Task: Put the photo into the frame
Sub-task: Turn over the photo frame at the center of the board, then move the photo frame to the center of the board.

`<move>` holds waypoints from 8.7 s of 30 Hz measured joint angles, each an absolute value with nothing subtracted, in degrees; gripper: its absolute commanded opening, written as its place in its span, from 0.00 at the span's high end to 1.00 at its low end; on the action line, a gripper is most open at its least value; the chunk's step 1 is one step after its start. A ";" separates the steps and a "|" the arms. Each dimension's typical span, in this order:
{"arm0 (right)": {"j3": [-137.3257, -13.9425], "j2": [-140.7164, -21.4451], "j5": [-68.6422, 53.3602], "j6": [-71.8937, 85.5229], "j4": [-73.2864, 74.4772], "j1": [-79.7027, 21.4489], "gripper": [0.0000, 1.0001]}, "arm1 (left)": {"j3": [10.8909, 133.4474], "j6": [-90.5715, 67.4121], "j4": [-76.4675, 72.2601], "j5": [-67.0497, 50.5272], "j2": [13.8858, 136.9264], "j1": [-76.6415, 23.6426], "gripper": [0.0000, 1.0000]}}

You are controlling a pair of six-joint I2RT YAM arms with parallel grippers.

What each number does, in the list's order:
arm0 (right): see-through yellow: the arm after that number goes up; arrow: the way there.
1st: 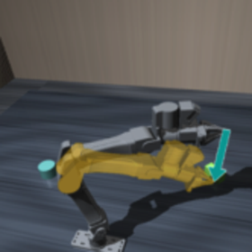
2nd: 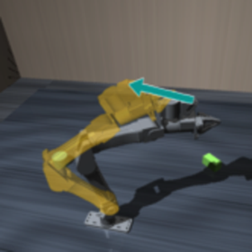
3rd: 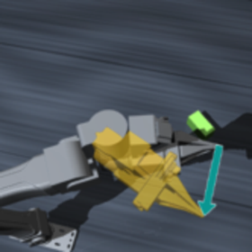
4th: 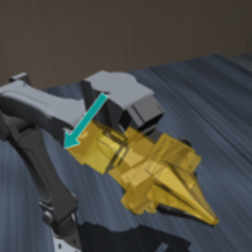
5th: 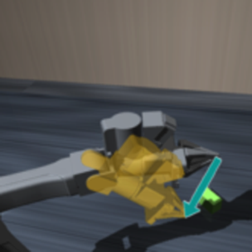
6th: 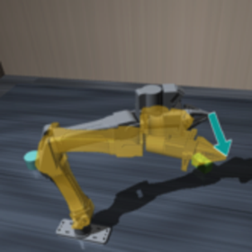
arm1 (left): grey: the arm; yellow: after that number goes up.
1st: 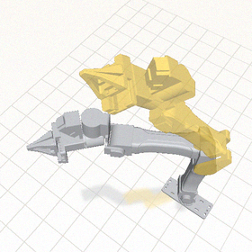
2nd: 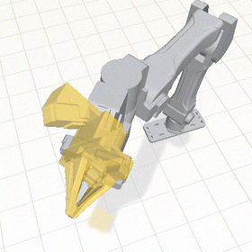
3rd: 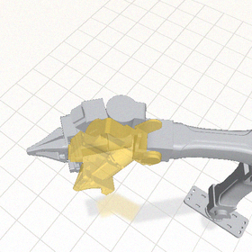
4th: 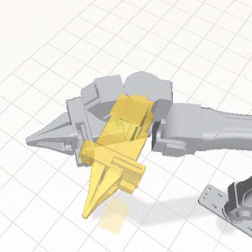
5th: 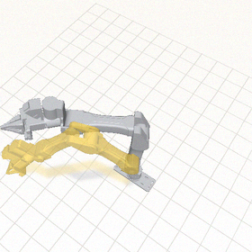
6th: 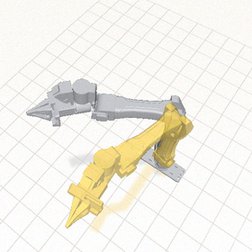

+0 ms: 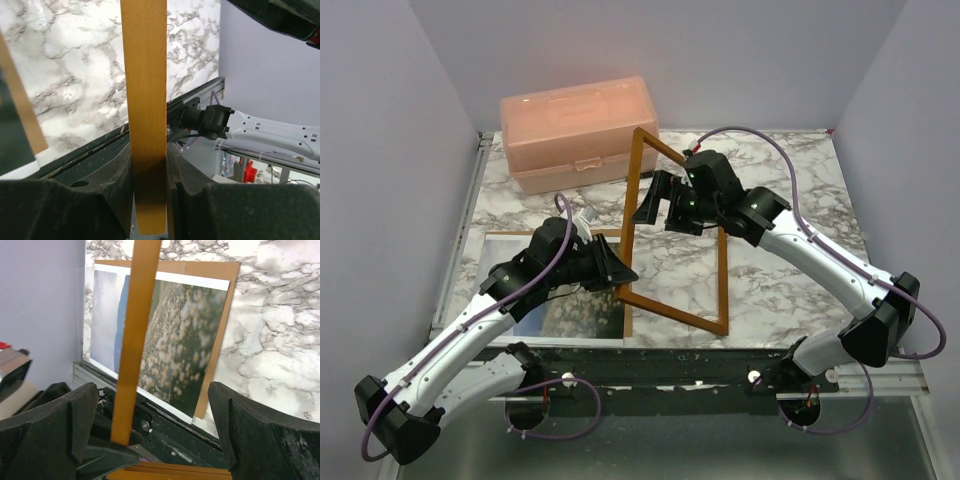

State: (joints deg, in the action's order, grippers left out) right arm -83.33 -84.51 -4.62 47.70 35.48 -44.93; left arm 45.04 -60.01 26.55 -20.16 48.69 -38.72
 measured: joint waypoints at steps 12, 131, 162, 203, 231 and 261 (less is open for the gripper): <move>-86.11 -82.26 -1.91 45.45 42.46 -44.88 0.00 | 61.34 -54.41 48.56 -12.80 48.97 -38.83 1.00; -76.86 -70.96 12.91 34.13 52.45 -31.62 0.62 | 49.25 -50.81 42.17 -2.50 61.71 -51.75 0.33; -68.86 -72.66 26.35 28.40 50.72 -31.42 0.53 | 46.46 -47.37 29.23 -4.14 85.52 -49.45 0.68; -68.40 -75.55 19.75 31.55 51.46 -31.42 0.00 | 54.00 -53.30 30.63 -5.30 92.82 -51.48 0.95; -56.10 -79.33 -1.61 38.65 38.68 -34.46 0.01 | 42.48 -55.72 19.35 -15.84 71.96 -47.64 0.04; -68.51 -105.75 5.67 43.09 34.57 -52.58 0.65 | 46.00 -48.80 35.73 -11.11 36.12 -38.94 0.02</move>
State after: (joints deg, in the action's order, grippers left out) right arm -68.51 -105.75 5.67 43.09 34.57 -52.58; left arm 46.00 -48.80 35.73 -11.11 36.12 -38.94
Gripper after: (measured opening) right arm 0.368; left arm 0.984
